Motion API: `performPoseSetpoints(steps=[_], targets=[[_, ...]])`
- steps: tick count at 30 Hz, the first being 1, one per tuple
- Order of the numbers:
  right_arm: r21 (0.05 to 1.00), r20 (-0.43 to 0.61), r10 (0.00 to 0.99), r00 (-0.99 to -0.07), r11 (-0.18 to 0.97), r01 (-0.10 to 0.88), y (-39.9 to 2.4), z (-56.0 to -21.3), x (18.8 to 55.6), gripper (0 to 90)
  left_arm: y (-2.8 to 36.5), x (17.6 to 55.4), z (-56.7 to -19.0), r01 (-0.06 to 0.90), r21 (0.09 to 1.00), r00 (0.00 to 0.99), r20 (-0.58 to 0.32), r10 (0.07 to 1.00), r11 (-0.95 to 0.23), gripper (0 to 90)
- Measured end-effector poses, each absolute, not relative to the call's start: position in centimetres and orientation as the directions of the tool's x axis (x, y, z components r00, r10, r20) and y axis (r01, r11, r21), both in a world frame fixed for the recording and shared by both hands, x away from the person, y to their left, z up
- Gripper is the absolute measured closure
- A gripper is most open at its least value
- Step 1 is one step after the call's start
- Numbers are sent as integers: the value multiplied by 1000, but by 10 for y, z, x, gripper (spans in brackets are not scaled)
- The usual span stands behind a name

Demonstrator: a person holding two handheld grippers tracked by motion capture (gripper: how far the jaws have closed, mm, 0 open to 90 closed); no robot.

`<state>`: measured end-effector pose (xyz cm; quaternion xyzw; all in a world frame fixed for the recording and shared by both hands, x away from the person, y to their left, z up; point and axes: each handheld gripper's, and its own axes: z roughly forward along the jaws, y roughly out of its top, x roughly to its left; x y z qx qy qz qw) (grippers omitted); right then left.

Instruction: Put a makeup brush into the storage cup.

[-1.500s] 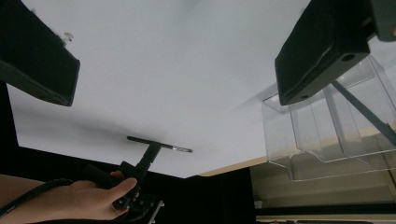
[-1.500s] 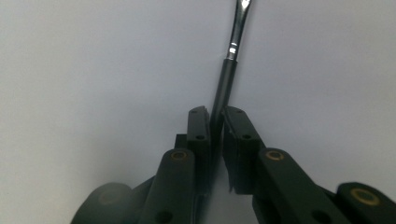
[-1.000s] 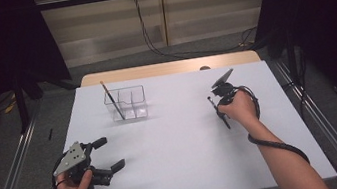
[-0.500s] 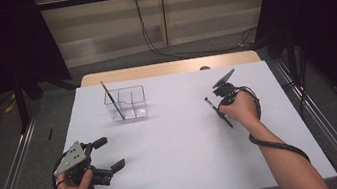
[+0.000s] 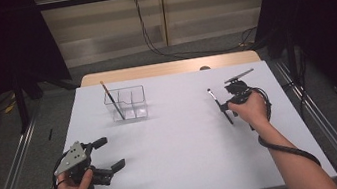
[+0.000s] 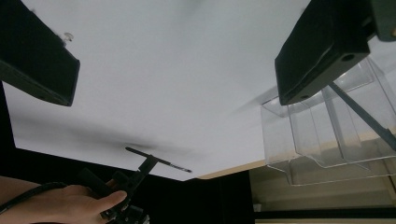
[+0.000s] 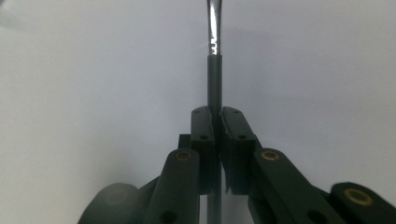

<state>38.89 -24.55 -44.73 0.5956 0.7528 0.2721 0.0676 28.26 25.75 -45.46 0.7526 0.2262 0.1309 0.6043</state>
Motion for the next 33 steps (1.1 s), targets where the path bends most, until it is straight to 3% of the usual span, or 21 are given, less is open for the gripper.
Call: performPoseSetpoints(steps=[14,33], targets=[[734,321,872,-369,17,679,-260,-442,365,848,258,282,-454,185,969,861,-79,503,-165,0],[836,346,831,-436,-62,545,-267,-447,340,848,258,282,-454,186,968,861,-79,503,-166,0]])
